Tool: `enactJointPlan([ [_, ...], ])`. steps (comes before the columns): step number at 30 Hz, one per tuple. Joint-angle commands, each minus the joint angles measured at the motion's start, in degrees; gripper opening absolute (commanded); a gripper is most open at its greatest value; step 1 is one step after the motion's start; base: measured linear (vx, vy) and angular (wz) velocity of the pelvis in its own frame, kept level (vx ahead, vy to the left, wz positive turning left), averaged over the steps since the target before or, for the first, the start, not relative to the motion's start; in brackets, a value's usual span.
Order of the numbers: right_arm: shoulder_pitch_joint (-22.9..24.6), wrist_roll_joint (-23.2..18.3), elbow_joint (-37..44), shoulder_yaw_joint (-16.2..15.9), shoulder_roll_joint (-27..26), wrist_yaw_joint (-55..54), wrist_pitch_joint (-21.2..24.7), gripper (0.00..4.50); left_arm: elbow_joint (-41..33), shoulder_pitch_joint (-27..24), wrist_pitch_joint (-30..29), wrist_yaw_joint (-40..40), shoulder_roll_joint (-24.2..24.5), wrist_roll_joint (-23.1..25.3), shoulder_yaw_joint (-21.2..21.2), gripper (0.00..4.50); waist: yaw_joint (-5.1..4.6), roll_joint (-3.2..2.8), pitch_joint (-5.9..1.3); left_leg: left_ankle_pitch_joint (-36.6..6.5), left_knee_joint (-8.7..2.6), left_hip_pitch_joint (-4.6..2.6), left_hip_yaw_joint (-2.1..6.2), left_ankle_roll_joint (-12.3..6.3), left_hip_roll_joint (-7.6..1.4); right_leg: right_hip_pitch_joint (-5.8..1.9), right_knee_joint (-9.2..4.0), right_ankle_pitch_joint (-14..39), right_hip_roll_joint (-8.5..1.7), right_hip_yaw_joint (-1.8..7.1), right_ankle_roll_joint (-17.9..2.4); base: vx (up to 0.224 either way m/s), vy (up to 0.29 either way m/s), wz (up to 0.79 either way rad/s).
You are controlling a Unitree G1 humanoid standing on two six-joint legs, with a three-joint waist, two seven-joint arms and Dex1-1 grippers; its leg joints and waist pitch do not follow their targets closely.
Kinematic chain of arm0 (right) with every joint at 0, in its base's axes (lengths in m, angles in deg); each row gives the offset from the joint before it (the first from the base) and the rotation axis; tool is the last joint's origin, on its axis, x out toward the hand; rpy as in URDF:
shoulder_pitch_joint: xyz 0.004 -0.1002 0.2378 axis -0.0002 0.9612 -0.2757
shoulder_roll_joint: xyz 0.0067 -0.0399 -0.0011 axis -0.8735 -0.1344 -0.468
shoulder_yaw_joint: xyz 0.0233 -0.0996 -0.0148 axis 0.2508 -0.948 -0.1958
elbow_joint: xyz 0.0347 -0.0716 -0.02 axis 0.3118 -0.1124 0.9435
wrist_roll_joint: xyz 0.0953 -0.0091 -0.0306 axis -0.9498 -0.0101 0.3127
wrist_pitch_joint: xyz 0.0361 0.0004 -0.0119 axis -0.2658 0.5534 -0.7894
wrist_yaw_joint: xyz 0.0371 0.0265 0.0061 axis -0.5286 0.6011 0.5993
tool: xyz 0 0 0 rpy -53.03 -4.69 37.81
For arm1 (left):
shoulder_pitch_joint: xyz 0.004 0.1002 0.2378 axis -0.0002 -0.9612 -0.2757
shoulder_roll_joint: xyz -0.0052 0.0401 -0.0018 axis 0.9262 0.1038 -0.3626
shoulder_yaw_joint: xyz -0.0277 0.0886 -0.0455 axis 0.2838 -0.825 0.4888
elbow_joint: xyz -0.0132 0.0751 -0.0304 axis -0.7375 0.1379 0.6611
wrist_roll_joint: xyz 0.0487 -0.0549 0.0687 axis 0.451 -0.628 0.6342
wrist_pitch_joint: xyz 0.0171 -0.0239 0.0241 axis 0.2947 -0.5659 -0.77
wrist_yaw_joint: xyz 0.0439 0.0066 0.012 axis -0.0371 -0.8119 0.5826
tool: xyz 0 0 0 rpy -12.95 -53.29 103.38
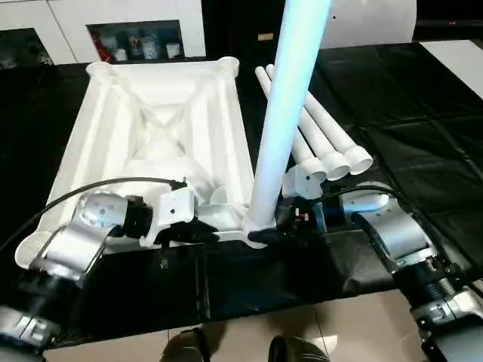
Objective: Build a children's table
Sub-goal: Rotate leg to tighten
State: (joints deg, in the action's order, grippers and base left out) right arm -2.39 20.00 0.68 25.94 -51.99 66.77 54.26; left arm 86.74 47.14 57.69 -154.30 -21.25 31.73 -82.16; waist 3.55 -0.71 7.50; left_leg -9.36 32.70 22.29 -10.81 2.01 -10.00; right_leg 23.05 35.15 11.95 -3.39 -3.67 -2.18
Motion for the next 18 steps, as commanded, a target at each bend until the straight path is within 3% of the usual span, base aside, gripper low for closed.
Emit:
enactJointPlan([
  [1, -0.61, -0.75, -0.58, -0.49, 0.54, 1.37, 0.17, 3.64, 1.19, -0.10, 0.72, -1.66, 1.00, 2.21, -1.90, 0.00, -0.15, -0.22, -3.84, -7.30, -3.22, -1.46, 1.36, -5.12, -3.69, -2.79, -3.40, 2.37, -5.14, 3.45, -14.44, 0.000, 0.000, 0.00],
  [9, -1.77, -1.34, -2.96, -0.23, -0.15, 3.03, 0.87, 2.86, 3.08, 0.48, 2.10, -3.21, 1.11, 1.46, -2.02, 0.00, -0.09, -0.21, -3.79, -7.20, -3.28, -1.45, 1.37, -4.82, -3.73, -2.78, -3.35, 2.52, -5.13, 3.46, -14.71, 0.000, 0.000, 0.00],
  [18, -0.23, -6.07, -0.31, 1.04, -2.64, 3.60, 6.15, 2.72, -0.36, -1.90, -1.54, -2.08, 0.71, -1.02, -0.31, 0.00, -0.16, -0.20, -3.52, -8.16, -3.49, -1.43, 1.36, -4.58, -3.83, -2.60, -3.62, 4.62, -5.20, 3.45, -14.55, 0.000, 0.000, 0.00],
])
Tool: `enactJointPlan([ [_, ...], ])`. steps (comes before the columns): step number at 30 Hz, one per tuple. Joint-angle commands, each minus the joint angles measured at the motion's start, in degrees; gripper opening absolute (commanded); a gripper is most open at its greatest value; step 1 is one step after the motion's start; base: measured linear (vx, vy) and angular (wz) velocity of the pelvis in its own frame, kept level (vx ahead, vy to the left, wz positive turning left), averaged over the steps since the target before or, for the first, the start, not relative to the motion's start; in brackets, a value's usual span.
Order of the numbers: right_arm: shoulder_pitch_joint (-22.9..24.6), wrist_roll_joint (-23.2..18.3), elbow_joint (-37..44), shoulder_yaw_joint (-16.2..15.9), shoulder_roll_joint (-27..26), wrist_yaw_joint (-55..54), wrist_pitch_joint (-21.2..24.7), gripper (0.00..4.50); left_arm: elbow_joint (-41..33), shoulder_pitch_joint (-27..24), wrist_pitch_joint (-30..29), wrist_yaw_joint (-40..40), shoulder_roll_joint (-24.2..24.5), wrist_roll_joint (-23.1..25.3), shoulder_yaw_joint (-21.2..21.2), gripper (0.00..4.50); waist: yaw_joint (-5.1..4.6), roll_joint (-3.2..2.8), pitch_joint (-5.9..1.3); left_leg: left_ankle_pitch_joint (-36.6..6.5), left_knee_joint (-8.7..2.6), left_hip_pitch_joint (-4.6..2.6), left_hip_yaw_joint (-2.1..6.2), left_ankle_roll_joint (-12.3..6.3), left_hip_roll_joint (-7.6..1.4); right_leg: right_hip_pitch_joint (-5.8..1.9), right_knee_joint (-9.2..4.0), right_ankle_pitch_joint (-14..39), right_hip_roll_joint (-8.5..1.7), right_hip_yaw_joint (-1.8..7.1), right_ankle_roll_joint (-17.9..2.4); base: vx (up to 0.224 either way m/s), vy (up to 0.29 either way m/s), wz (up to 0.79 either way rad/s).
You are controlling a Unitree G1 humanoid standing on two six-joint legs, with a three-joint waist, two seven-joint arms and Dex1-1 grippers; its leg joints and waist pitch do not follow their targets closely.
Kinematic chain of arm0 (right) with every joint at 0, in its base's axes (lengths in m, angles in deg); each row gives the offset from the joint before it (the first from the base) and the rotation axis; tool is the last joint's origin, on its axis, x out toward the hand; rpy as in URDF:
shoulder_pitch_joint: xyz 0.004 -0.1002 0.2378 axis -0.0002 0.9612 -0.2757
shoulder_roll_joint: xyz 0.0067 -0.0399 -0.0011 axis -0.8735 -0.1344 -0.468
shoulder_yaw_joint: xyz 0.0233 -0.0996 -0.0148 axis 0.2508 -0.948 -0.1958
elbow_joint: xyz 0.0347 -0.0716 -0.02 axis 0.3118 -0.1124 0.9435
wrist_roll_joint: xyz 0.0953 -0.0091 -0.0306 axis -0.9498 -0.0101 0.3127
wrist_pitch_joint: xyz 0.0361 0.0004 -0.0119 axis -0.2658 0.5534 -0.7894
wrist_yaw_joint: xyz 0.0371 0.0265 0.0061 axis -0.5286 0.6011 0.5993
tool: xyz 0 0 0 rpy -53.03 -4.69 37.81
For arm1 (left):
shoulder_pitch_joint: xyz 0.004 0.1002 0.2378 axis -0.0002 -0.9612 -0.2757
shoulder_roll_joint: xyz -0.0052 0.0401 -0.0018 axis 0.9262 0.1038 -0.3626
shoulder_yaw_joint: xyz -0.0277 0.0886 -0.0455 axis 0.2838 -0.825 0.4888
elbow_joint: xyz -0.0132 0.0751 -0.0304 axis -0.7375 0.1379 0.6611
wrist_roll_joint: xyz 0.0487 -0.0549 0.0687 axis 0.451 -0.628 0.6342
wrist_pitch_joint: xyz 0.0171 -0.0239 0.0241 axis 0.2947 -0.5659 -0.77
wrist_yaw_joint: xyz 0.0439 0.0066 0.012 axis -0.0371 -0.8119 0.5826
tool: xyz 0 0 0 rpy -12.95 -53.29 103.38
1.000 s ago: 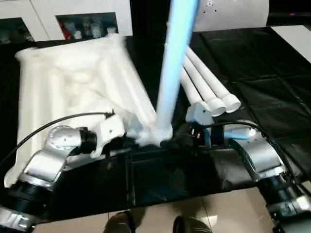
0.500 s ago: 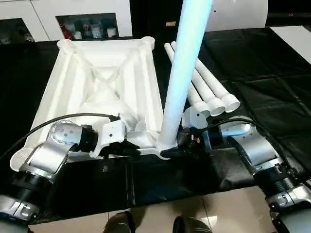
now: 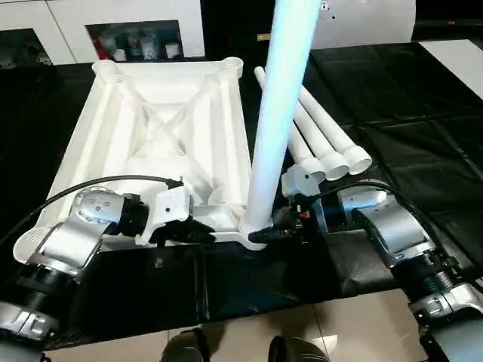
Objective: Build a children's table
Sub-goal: Rotate leg to tighten
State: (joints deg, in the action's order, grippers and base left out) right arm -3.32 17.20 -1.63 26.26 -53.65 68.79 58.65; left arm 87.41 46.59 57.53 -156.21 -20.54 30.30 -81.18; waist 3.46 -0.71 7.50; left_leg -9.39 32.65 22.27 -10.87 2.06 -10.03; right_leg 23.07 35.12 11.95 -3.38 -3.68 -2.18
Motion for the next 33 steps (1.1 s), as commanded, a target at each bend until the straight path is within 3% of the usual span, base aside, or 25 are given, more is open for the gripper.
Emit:
enactJointPlan([
  [1, 1.16, -3.65, 2.68, 0.76, -1.43, 1.07, 2.37, 2.70, -1.87, -1.71, -2.61, 0.84, -0.28, 0.08, -0.80, 0.00, -0.04, -0.24, -3.58, -7.83, -3.48, -1.49, 1.42, -4.46, -3.91, -2.64, -3.46, 4.16, -5.22, 3.50, -14.53, 0.000, 0.000, 0.00],
  [5, 3.08, -3.91, 4.63, 1.14, -4.48, -4.04, 3.92, 2.70, -6.29, -3.66, -8.64, 7.16, -2.21, -0.61, 1.41, 0.00, -0.21, -0.20, -3.42, -7.68, -3.59, -1.42, 1.39, -4.48, -3.91, -2.47, -3.57, 4.11, -5.24, 3.53, -14.72, 0.000, 0.000, 0.00],
  [7, 4.22, -2.50, 4.54, 1.59, -8.70, -11.64, 5.89, 2.70, -11.14, -5.57, -14.97, 14.81, -5.84, -1.08, 3.39, 0.00, -0.64, 0.14, -3.01, -10.25, -3.92, -1.37, 1.48, -2.87, -3.88, -2.49, -4.11, 9.88, -5.48, 3.67, -14.06, 0.000, 0.000, 0.00],
  [9, 4.42, -2.17, 4.32, 1.91, -10.09, -14.00, 6.62, 2.70, -12.56, -6.08, -16.62, 16.82, -6.89, -1.03, 3.74, 0.00, -1.20, 0.16, -2.75, -12.30, -4.13, -1.32, 1.70, -1.65, -3.60, -2.41, -4.72, 15.77, -5.48, 3.69, -12.42, 0.000, 0.000, 0.00],
  [11, 4.19, -1.61, 2.62, 3.35, -14.73, -20.77, 7.75, 2.69, -15.47, -6.78, -21.56, 23.24, -10.88, 0.23, 4.50, 0.00, -2.03, 0.17, -2.57, -12.54, -4.29, -1.00, 1.78, -0.94, -3.63, -2.42, -4.76, 17.28, -5.38, 3.78, -11.47, 0.000, 0.000, 0.00],
  [12, 4.09, -1.51, 2.19, 3.96, -16.51, -23.17, 8.38, 2.69, -16.74, -7.04, -23.68, 25.54, -12.45, 0.64, 4.71, 0.00, -2.08, 0.39, -2.73, -12.95, -4.16, -1.47, 1.66, -0.88, -3.62, -2.12, -5.15, 17.96, -5.42, 3.89, -10.96, 0.000, 0.000, 0.00],
  [13, 3.64, -0.98, 1.15, 4.61, -18.80, -26.60, 8.56, 2.69, -17.57, -6.92, -25.92, 29.52, -15.18, 1.66, 5.24, 0.00, -2.28, 0.28, -2.69, -12.34, -4.13, -1.39, 1.65, -0.98, -3.57, -2.06, -5.11, 17.56, -5.40, 3.93, -11.00, 0.000, 0.000, 0.00],
  [14, 2.98, -0.33, -0.12, 5.28, -21.06, -30.16, 9.04, 2.69, -18.43, -6.67, -28.43, 32.76, -17.83, 2.06, 5.47, 0.00, -2.46, 0.65, -2.71, -12.14, -4.11, -1.42, 1.55, -1.05, -3.57, -2.02, -5.20, 17.27, -5.31, 3.96, -11.03, 0.000, 0.000, 0.00],
  [16, 1.59, 0.56, -2.63, 6.48, -24.74, -35.67, 9.30, 2.69, -18.63, -5.60, -31.87, 39.68, -22.82, 3.85, 6.25, 0.00, -2.62, 0.51, -2.69, -10.93, -4.07, -1.27, 1.64, -1.43, -3.44, -2.10, -5.17, 16.47, -5.31, 3.88, -10.91, 0.000, 0.000, 0.00],
  [20, -1.71, 1.83, -8.21, 9.61, -30.26, -46.16, 9.31, 2.69, -15.54, -2.41, -33.12, 50.46, -29.97, 6.50, 7.91, 0.00, -2.77, 0.49, -3.28, -7.80, -3.74, -1.31, 1.48, -2.34, -3.30, -2.29, -4.76, 10.48, -5.00, 3.78, -11.41, 0.000, 0.000, 0.00],
  [22, -2.21, 2.07, -9.18, 10.35, -31.23, -47.50, 8.65, 2.69, -14.93, -1.72, -33.02, 52.36, -31.03, 7.39, 8.02, 0.00, -2.61, 0.46, -3.47, -5.75, -3.57, -1.18, 1.44, -3.53, -3.19, -2.50, -4.35, 5.79, -4.90, 3.70, -11.94, 0.000, 0.000, 0.00],
  [23, -2.47, 2.17, -9.70, 10.82, -31.76, -48.29, 8.42, 3.25, -14.48, -1.27, -32.91, 53.18, -31.53, 7.82, 8.01, 0.00, -2.69, 0.46, -3.51, -4.91, -3.46, -1.03, 1.29, -4.33, -3.19, -2.51, -4.20, 3.21, -4.93, 3.78, -12.35, 0.000, 0.000, 0.00],
  [24, -2.65, 3.08, -10.58, 12.02, -32.49, -50.40, 7.41, 3.39, -13.49, -0.22, -32.77, 53.32, -31.68, 9.07, 7.50, 0.00, -2.44, 0.36, -3.81, -4.61, -3.34, -1.20, 1.30, -4.85, -3.13, -2.66, -4.09, 1.99, -4.92, 3.66, -12.67, 0.000, 0.000, 0.00],
  [27, -2.25, 3.72, -10.48, 12.59, -32.29, -51.03, 6.86, 3.60, -12.55, 0.59, -32.28, 52.16, -31.14, 9.48, 7.29, 0.00, -2.55, 0.38, -3.63, -5.91, -3.52, -0.70, 1.47, -5.07, -3.00, -3.05, -4.21, 3.12, -5.00, 3.48, -12.16, 0.000, 0.000, 0.00],
  [28, -1.93, 3.95, -10.07, 12.65, -32.02, -50.97, 6.68, 3.77, -12.16, 0.81, -31.97, 51.68, -30.64, 9.75, 7.08, 0.00, -2.60, 0.02, -3.69, -6.25, -3.51, -0.70, 1.61, -4.92, -3.03, -3.08, -4.20, 3.31, -5.11, 3.45, -12.10, 0.000, 0.000, 0.00],
  [30, -1.51, 4.61, -9.43, 12.50, -31.27, -51.43, 5.92, 3.89, -11.62, 0.98, -31.46, 51.06, -29.82, 9.98, 6.68, 0.00, -2.84, 0.20, -3.83, -5.99, -3.39, -1.05, 1.51, -4.92, -3.26, -2.87, -4.17, 2.09, -5.12, 3.55, -12.59, 0.000, 0.000, 0.00],
  [31, -1.06, 6.03, -8.57, 11.68, -29.79, -52.21, 4.24, 4.05, -11.08, 1.05, -30.70, 50.91, -28.67, 10.58, 6.17, 0.00, -2.59, -0.25, -3.92, -5.84, -3.35, -1.08, 1.51, -4.85, -3.33, -2.88, -4.06, 1.95, -5.19, 3.54, -13.04, 0.000, 0.000, 0.00],
  [33, -0.88, 6.65, -8.20, 11.29, -29.22, -52.52, 3.85, 4.19, -10.93, 1.07, -30.43, 50.78, -28.26, 10.79, 5.96, 0.00, -2.59, -0.06, -3.92, -5.43, -3.38, -1.04, 1.49, -4.73, -3.34, -2.92, -3.91, 0.91, -4.99, 3.45, -13.23, 0.000, 0.000, 0.00],
])
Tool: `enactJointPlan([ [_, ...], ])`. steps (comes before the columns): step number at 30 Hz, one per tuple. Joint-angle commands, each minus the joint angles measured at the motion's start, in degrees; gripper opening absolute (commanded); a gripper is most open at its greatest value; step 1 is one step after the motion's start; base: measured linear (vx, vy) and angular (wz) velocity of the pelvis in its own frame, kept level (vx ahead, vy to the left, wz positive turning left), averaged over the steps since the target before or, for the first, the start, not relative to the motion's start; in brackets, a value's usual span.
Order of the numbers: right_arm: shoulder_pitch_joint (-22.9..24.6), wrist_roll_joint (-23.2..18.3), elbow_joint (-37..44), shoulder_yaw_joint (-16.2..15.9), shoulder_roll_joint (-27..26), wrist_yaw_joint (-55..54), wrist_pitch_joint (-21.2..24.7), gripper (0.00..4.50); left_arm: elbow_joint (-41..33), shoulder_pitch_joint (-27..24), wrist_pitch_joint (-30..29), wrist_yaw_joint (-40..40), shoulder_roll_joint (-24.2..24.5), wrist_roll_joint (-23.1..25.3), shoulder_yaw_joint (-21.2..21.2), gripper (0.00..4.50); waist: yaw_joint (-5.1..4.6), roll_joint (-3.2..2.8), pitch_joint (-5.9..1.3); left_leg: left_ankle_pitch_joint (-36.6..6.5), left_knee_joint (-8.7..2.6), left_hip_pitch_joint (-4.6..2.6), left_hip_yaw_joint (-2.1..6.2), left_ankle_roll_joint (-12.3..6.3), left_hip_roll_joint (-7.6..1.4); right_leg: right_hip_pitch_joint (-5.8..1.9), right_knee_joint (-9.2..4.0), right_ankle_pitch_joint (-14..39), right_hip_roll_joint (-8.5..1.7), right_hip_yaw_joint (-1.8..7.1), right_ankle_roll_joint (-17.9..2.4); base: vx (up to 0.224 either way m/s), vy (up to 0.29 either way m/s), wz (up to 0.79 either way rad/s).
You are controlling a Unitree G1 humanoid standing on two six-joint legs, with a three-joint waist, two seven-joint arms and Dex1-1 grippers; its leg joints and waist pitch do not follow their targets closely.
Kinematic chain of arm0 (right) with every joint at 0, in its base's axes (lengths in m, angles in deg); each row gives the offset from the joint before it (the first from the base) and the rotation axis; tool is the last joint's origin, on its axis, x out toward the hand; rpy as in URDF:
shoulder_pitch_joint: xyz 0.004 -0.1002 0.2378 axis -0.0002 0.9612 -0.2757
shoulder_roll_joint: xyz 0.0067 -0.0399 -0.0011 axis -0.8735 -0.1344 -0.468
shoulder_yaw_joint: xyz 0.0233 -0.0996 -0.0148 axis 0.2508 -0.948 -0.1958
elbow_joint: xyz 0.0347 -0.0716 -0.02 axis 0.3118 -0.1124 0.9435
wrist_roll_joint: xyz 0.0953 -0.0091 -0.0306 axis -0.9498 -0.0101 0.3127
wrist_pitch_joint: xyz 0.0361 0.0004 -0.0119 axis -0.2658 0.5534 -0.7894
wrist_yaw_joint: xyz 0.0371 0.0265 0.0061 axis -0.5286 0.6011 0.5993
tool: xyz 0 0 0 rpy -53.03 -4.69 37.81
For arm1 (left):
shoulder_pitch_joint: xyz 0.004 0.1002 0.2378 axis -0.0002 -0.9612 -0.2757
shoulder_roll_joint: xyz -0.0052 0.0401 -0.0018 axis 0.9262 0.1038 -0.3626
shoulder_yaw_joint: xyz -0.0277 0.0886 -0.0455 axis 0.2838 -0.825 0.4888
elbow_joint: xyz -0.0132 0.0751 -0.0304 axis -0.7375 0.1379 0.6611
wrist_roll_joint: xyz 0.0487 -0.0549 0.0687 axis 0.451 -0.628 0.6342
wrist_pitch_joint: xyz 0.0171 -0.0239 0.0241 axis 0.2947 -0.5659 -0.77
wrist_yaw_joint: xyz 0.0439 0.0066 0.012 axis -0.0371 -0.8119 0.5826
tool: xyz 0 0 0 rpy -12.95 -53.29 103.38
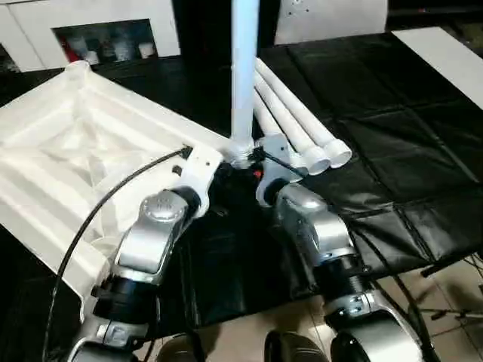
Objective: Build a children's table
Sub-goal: Rotate leg to tighten
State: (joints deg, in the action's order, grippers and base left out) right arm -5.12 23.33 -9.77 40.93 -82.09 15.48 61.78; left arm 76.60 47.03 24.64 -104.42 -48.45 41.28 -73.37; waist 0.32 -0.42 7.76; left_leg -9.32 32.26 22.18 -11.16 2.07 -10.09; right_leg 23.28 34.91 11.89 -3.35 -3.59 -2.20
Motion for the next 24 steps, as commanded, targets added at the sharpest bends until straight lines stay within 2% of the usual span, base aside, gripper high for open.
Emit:
enactJointPlan([
  [1, 1.58, -0.44, 1.73, -2.90, -0.33, 1.89, 1.33, 4.29, 0.02, 0.57, 2.56, -1.06, 0.08, 0.16, -1.95, 0.00, 0.57, -0.32, -4.10, -5.52, -2.97, -0.94, 1.71, -4.87, -3.27, -3.13, -3.71, 0.52, -5.02, 3.45, -13.25, 0.000, 0.000, 0.00],
  [3, 3.08, -1.22, 6.12, -1.80, 0.32, 2.57, 2.22, 4.41, 0.34, 0.41, 2.70, -1.26, 0.51, 0.34, -1.97, 0.00, 0.67, -0.07, -4.33, -4.83, -2.88, -0.94, 1.68, -5.27, -3.28, -3.30, -3.49, -0.68, -5.00, 3.48, -13.23, 0.000, 0.000, 0.00],
  [6, 5.27, -1.72, 12.55, -0.76, 1.35, 2.61, 3.01, 4.46, 0.86, 0.02, 3.34, -1.55, -0.17, -1.60, -0.05, 0.00, 1.05, -0.19, -4.55, -3.95, -2.76, -0.99, 1.71, -5.93, -3.32, -3.36, -3.37, -2.03, -5.10, 3.48, -13.15, 0.000, 0.000, 0.00],
  [7, 5.81, -1.68, 14.10, -0.72, 1.87, 2.40, 2.81, 4.49, 0.99, -0.13, 3.67, -1.76, -0.08, -2.02, 0.26, 0.27, 1.10, -0.21, -4.59, -3.76, -2.76, -0.98, 1.70, -5.91, -3.31, -3.39, -3.37, -2.12, -5.08, 3.46, -13.13, 0.000, 0.000, 0.00],
  [8, 6.32, -1.92, 15.68, -0.54, 2.37, 2.36, 2.83, 4.50, 1.22, -0.26, 4.54, -2.04, 0.06, -2.39, 0.51, 0.44, 1.29, -0.20, -4.60, -3.71, -2.75, -1.07, 1.69, -5.73, -3.30, -3.31, -3.37, -2.03, -5.01, 3.46, -13.04, 0.000, 0.000, 0.00],
  [9, 6.68, -2.17, 16.90, -0.45, 2.81, 2.28, 3.00, 4.50, 1.41, -0.34, 4.98, -1.99, 0.18, -2.74, 0.86, 0.55, 1.54, -0.48, -4.70, -4.01, -2.74, -1.19, 1.75, -5.45, -3.41, -3.29, -3.38, -1.59, -5.06, 3.45, -12.97, 0.000, 0.000, 0.00],
  [10, 6.97, -2.07, 17.90, -0.56, 3.34, 2.26, 2.97, 4.50, 1.57, -0.35, 5.38, -1.76, 0.25, -2.96, 1.24, 0.55, 1.71, -0.37, -4.65, -4.50, -2.75, -1.27, 1.62, -5.09, -3.41, -3.09, -3.43, -1.24, -4.91, 3.47, -12.93, 0.000, 0.000, 0.00],
  [11, 7.08, -2.14, 18.31, -0.54, 3.46, 2.25, 3.07, 4.50, 1.59, -0.34, 5.50, -1.65, 0.31, -3.00, 1.39, 0.55, 1.77, -0.33, -4.64, -4.65, -2.77, -1.21, 1.63, -4.88, -3.37, -3.16, -3.39, -1.17, -4.93, 3.49, -12.96, 0.000, 0.000, 0.00],
  [13, 7.72, -2.44, 20.93, -0.30, 4.06, 1.89, 3.96, 4.50, 1.68, -0.23, 6.12, -0.86, 0.77, -3.12, 2.36, 0.84, 1.94, -0.68, -4.82, -5.12, -2.75, -1.20, 1.71, -4.31, -3.33, -3.32, -3.36, -1.30, -4.94, 3.50, -12.83, 0.000, 0.000, 0.00],
  [14, 8.03, -2.45, 22.10, -0.13, 4.12, 1.72, 4.62, 4.50, 1.74, -0.19, 6.38, -0.62, 0.98, -3.08, 2.72, 0.84, 1.98, -0.82, -4.95, -5.03, -2.72, -1.25, 1.73, -4.24, -3.34, -3.35, -3.33, -1.57, -4.90, 3.46, -12.80, 0.000, 0.000, 0.00],
  [17, 8.29, -2.33, 23.43, 0.26, 4.26, 1.25, 5.43, 4.50, 1.52, -0.33, 6.18, -0.68, 1.57, -3.21, 3.41, 0.94, 1.92, -0.60, -5.00, -4.88, -2.71, -1.11, 1.75, -3.91, -3.23, -3.43, -3.19, -2.30, -4.89, 3.45, -12.87, 0.000, 0.000, 0.00],
  [18, 8.56, -2.02, 24.89, 0.88, 4.23, 0.04, 6.23, 4.50, 1.46, -0.64, 5.42, -0.64, 2.72, -3.28, 4.58, 0.94, 2.10, -1.10, -5.35, -4.55, -2.55, -1.26, 1.83, -3.71, -3.24, -3.49, -3.03, -2.71, -4.96, 3.41, -13.00, 0.000, 0.000, 0.00],
  [19, 8.79, -1.78, 26.19, 1.20, 4.40, -0.62, 6.76, 4.50, 1.53, -0.86, 4.21, -0.40, 4.16, -3.25, 6.09, 0.94, 2.01, -0.90, -5.29, -4.35, -2.56, -1.24, 1.76, -3.72, -3.20, -3.43, -3.08, -3.17, -4.86, 3.43, -12.96, 0.000, 0.000, 0.00],
  [20, 9.14, -1.81, 27.62, 1.50, 4.37, -1.62, 7.77, 4.50, 1.84, -1.05, 3.24, 0.15, 5.85, -3.24, 7.92, 0.94, 2.06, -1.07, -5.47, -3.43, -2.51, -1.15, 1.85, -3.63, -3.11, -3.58, -2.72, -4.65, -4.77, 3.37, -13.00, 0.000, 0.000, 0.00],
  [21, 9.36, -1.90, 28.41, 1.44, 4.47, -1.87, 8.86, 4.50, 2.15, -1.03, 2.67, 0.60, 6.95, -3.38, 9.38, 0.94, 1.95, -0.94, -5.43, -3.15, -2.48, -1.11, 1.82, -3.51, -2.93, -3.61, -2.66, -5.50, -4.61, 3.32, -12.85, 0.000, 0.000, 0.00],
  [22, 9.85, -2.20, 29.39, 0.83, 4.75, -1.43, 10.58, 4.50, 2.31, -1.05, 2.08, 0.95, 8.26, -3.77, 11.03, 0.94, 1.92, -1.00, -5.51, -3.17, -2.44, -1.15, 1.83, -3.56, -2.88, -3.61, -2.66, -5.62, -4.63, 3.31, -12.83, 0.000, 0.000, 0.00],
  [23, 10.38, -2.11, 30.11, 0.03, 5.03, -1.00, 11.47, 4.50, 2.29, -1.09, 1.95, 0.90, 9.59, -4.10, 12.34, 0.94, 2.07, -1.38, -5.54, -3.74, -2.44, -1.39, 1.86, -3.36, -2.97, -3.54, -2.84, -5.14, -4.66, 3.29, -12.90, 0.000, 0.000, 0.00],
  [24, 10.92, -2.46, 30.65, -0.88, 5.32, 0.07, 12.44, 4.50, 2.05, -1.21, 1.89, 0.76, 11.00, -4.14, 13.41, 0.94, 2.11, -1.43, -5.47, -4.34, -2.46, -1.25, 1.91, -2.93, -2.89, -3.60, -2.75, -4.61, -4.61, 3.24, -12.99, 0.000, 0.000, 0.00],
])
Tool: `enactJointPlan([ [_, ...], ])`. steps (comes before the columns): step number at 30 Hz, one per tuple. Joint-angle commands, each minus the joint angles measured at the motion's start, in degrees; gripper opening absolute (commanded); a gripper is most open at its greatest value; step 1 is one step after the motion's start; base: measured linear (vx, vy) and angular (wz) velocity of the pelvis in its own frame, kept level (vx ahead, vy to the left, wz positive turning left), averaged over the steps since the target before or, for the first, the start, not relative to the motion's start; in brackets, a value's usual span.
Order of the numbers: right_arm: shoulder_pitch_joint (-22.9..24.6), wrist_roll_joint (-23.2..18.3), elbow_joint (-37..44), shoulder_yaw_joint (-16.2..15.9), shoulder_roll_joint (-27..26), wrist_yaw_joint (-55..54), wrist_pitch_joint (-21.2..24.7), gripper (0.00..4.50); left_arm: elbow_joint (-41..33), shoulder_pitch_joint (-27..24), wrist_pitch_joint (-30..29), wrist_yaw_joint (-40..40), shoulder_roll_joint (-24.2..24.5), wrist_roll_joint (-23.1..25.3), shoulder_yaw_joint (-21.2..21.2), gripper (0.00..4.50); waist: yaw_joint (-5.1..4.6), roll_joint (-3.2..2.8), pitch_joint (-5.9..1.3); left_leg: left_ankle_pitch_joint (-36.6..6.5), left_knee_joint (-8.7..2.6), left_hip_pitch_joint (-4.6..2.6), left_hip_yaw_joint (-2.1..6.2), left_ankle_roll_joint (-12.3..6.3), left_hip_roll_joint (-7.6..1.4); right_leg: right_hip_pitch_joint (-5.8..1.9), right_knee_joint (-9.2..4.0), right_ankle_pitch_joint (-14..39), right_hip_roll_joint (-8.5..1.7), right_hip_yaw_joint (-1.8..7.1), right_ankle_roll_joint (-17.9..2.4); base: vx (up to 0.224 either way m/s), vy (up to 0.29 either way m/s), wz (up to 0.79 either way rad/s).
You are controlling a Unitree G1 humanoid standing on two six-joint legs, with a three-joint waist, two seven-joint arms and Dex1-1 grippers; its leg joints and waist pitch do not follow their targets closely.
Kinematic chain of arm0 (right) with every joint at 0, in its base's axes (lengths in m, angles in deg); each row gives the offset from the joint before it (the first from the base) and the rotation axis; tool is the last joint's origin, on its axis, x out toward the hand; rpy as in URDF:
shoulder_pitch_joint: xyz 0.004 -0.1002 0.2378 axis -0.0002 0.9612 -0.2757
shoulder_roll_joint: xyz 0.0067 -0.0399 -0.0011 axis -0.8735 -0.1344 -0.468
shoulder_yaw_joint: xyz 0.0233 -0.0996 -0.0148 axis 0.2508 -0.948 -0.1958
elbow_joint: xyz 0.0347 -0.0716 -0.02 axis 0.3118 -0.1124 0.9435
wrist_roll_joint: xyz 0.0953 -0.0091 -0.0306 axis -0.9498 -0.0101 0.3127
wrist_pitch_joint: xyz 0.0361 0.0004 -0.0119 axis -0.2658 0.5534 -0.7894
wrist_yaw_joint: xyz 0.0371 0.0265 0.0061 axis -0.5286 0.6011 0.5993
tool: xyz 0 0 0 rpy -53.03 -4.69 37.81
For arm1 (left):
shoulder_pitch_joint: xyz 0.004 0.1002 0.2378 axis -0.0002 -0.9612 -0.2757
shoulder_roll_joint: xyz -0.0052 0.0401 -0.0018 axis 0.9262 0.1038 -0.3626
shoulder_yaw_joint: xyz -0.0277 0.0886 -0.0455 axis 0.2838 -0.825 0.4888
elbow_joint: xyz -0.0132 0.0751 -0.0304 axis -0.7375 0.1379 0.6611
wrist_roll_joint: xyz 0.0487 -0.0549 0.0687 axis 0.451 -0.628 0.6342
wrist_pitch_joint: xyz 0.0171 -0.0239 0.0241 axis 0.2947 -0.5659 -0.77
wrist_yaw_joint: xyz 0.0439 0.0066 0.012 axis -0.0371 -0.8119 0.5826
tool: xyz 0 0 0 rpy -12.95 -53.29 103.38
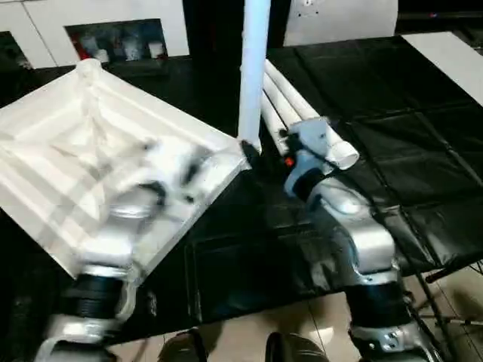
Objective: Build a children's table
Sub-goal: Rotate leg to tighten
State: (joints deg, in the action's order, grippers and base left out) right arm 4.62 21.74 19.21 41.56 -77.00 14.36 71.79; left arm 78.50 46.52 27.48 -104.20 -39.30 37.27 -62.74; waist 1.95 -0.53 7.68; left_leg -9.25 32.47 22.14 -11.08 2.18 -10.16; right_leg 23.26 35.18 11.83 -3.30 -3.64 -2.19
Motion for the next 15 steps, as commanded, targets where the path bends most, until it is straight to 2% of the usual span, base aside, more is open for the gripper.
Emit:
enactJointPlan([
  [1, 1.18, -0.86, 1.66, -1.51, 0.23, 1.19, 2.43, 4.50, 0.15, -0.71, -0.94, 0.54, 1.84, -0.13, 2.77, 0.94, 0.47, -1.27, -5.36, -4.89, -2.71, -1.24, 1.80, -2.89, -2.82, -3.57, -3.15, -3.97, -4.66, 3.29, -12.93, 0.000, 0.000, 0.00],
  [2, 2.72, -0.84, 2.53, -4.46, 1.02, 3.45, 3.41, 4.50, -1.00, -1.48, -1.37, -0.57, 6.06, 0.55, 4.73, 0.94, 0.55, -1.35, -5.39, -5.44, -2.68, -1.34, 1.81, -2.53, -2.87, -3.50, -3.19, -3.20, -4.71, 3.32, -12.91, 0.000, 0.000, 0.00],
  [3, 2.72, -0.84, 2.53, -4.46, 1.02, 3.45, 3.41, 4.50, -1.00, -1.48, -1.37, -0.57, 6.06, 0.55, 4.73, 0.94, 0.68, -1.37, -5.31, -5.37, -2.72, -1.28, 1.89, -2.45, -2.87, -3.53, -3.14, -3.12, -4.69, 3.28, -12.69, 0.000, 0.000, 0.00],
  [4, 3.35, -0.72, 2.40, -6.06, 1.39, 4.41, 4.72, 4.50, -2.26, -2.06, -2.61, -1.32, 8.58, 1.04, 6.00, 0.94, 0.54, -1.53, -5.30, -5.48, -2.81, -1.24, 1.92, -2.28, -2.94, -3.44, -3.03, -3.06, -4.65, 3.25, -12.51, 0.000, 0.000, 0.00],
  [5, 3.72, -0.61, 2.28, -7.05, 1.64, 4.89, 5.62, 4.50, -3.15, -2.44, -3.53, -1.82, 10.14, 1.32, 6.82, 0.77, 0.51, -1.52, -5.40, -5.11, -2.75, -1.36, 2.01, -2.09, -2.95, -3.45, -2.88, -3.51, -4.59, 3.20, -12.75, 0.000, 0.000, 0.00],
  [6, 3.98, -0.28, 2.03, -8.05, 1.83, 5.16, 5.93, 4.50, -4.13, -3.04, -4.57, -2.38, 11.94, 1.66, 7.47, 0.77, 0.55, -1.72, -5.10, -5.60, -2.83, -1.49, 1.90, -1.88, -3.03, -3.10, -3.07, -2.87, -4.58, 3.26, -12.92, 0.000, 0.000, 0.00],
  [7, 4.09, -0.15, 1.92, -8.47, 1.92, 5.28, 6.06, 4.50, -4.54, -3.29, -5.01, -2.61, 12.71, 1.80, 7.75, 0.77, 0.66, -1.75, -5.23, -5.77, -2.77, -1.62, 1.97, -1.55, -3.15, -3.13, -2.96, -2.69, -4.70, 3.25, -13.06, 0.000, 0.000, 0.00],
  [8, 4.19, 0.14, 0.94, -9.70, 1.82, 5.44, 7.06, 4.50, -6.24, -4.90, -6.72, -3.97, 16.42, 3.10, 8.33, 0.53, 0.76, -1.87, -5.05, -6.34, -2.87, -1.64, 1.89, -1.22, -3.15, -2.98, -3.05, -1.95, -4.66, 3.30, -13.09, 0.000, 0.000, 0.00],
  [9, 4.19, 0.14, 0.94, -9.70, 1.82, 5.44, 7.06, 4.50, -6.24, -4.90, -6.72, -3.97, 16.42, 3.10, 8.33, 0.53, 0.72, -1.88, -4.90, -7.30, -3.03, -1.55, 1.89, -0.70, -3.10, -2.95, -3.07, -0.55, -4.54, 3.27, -12.81, 0.000, 0.000, 0.00],
  [10, 4.08, 0.52, 0.09, -10.65, 1.75, 5.31, 7.60, 4.50, -7.52, -6.41, -8.22, -4.72, 19.50, 4.10, 8.61, 0.39, 0.95, -1.91, -4.92, -8.58, -3.03, -1.95, 1.88, 0.15, -3.18, -2.76, -3.30, 1.10, -4.68, 3.35, -12.45, 0.000, 0.000, 0.00],
  [11, 4.08, 0.52, 0.09, -10.65, 1.75, 5.31, 7.60, 4.50, -7.52, -6.41, -8.22, -4.72, 19.50, 4.10, 8.61, 0.34, 0.99, -1.96, -4.87, -8.83, -3.09, -1.82, 1.99, 0.46, -3.22, -2.81, -3.18, 1.52, -4.76, 3.36, -12.33, 0.000, 0.000, 0.00],
  [12, 3.29, 1.42, -2.26, -11.39, 1.32, 4.78, 7.92, 4.50, -9.26, -8.94, -10.64, -6.05, 23.41, 5.26, 9.10, 0.34, 1.07, -1.88, -4.59, -10.66, -3.36, -1.94, 1.87, 1.09, -3.18, -2.59, -3.53, 3.97, -4.63, 3.40, -11.74, 0.000, 0.000, 0.00],
  [13, 3.29, 1.42, -2.26, -11.39, 1.32, 4.78, 7.92, 4.50, -9.26, -8.94, -10.64, -6.05, 23.41, 5.26, 9.10, 0.24, 1.16, -1.95, -4.76, -11.20, -3.28, -2.11, 2.08, 1.57, -3.34, -2.48, -3.36, 4.54, -4.92, 3.42, -11.84, 0.000, 0.000, 0.00],
  [14, 1.98, 2.58, -5.53, -11.60, 0.68, 3.66, 8.36, 4.50, -10.69, -11.73, -12.76, -7.26, 27.25, 6.73, 9.29, 0.10, 1.03, -1.84, -4.60, -11.85, -3.47, -1.76, 2.11, 1.93, -3.19, -2.60, -3.40, 6.02, -4.88, 3.45, -11.58, 0.000, 0.000, 0.00],
  [15, 1.35, 3.11, -7.07, -11.72, 0.47, 3.22, 8.46, 4.50, -11.25, -13.03, -13.62, -7.66, 28.99, 7.29, 9.30, 0.10, 0.92, -1.79, -4.50, -12.57, -3.55, -1.88, 2.13, 2.17, -3.12, -2.46, -3.62, 7.51, -4.92, 3.54, -11.30, 0.000, 0.000, 0.00],
])
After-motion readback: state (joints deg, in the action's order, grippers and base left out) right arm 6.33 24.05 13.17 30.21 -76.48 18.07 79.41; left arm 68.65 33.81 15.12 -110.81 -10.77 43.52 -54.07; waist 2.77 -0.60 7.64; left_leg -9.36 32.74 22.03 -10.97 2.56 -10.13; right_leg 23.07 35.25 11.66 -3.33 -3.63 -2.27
